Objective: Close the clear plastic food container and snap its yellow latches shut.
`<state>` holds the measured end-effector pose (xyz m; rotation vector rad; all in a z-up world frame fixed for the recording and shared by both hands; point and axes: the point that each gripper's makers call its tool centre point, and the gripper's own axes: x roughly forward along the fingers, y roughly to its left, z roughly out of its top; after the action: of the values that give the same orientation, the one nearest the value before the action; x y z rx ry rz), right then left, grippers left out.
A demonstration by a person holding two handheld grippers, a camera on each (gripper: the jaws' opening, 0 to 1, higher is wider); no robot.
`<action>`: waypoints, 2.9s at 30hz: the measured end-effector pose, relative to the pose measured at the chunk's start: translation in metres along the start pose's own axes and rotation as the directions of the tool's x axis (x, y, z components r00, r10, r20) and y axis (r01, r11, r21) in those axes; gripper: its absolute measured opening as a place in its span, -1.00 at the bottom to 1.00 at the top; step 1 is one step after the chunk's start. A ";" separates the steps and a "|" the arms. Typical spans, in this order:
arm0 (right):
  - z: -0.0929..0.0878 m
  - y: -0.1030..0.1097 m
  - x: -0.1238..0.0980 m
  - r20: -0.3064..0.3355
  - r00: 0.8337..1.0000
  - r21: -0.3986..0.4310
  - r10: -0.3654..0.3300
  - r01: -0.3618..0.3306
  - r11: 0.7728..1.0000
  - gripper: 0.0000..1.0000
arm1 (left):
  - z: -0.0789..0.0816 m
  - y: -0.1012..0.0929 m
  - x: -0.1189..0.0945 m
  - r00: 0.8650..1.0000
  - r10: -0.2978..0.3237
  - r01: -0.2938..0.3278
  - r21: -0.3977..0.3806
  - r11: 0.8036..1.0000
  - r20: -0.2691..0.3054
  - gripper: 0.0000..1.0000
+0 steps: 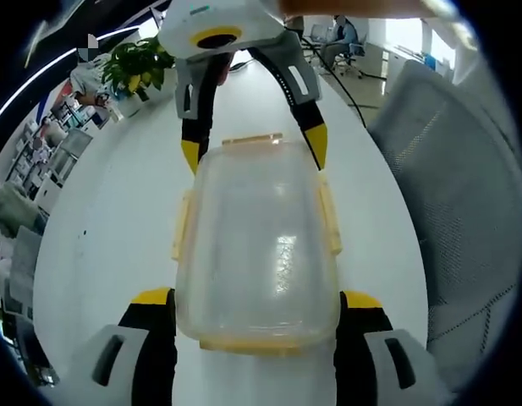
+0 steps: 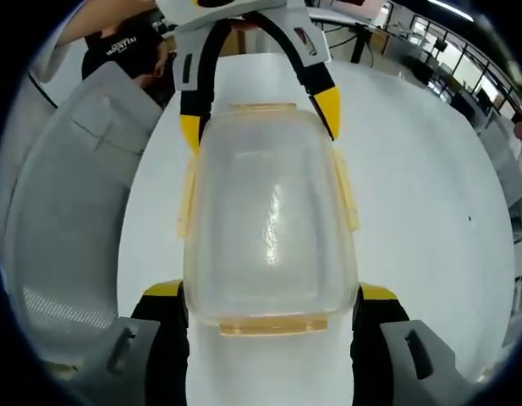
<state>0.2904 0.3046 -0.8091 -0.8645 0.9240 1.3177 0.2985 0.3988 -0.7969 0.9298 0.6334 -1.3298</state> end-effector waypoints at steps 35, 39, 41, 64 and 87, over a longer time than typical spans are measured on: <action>0.008 -0.078 0.003 0.006 1.000 0.016 0.001 -0.001 1.000 0.52 | -0.012 0.077 0.013 0.999 -0.030 0.030 0.014 0.999 0.029 0.50; 0.008 -0.087 0.003 0.010 1.000 0.019 0.004 -0.004 1.000 0.53 | -0.012 0.087 0.016 0.999 -0.033 0.032 0.015 0.999 0.030 0.50; 0.008 -0.089 0.003 0.012 1.000 0.023 0.008 -0.008 1.000 0.53 | -0.012 0.088 0.016 0.999 -0.036 0.036 0.019 0.999 0.021 0.51; 0.004 -0.093 0.007 -0.009 1.000 0.044 0.011 -0.011 0.999 0.61 | -0.011 0.093 0.017 0.999 -0.039 0.038 0.026 0.999 0.032 0.53; 0.010 -0.084 -0.038 0.130 0.974 0.202 -0.183 0.155 0.967 0.99 | 0.009 0.094 -0.018 0.974 0.121 -0.054 -0.319 0.946 0.193 0.97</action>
<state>0.3737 0.2934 -0.7697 -0.6720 0.8257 1.1098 0.3863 0.3988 -0.7584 0.5449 0.6090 -1.1867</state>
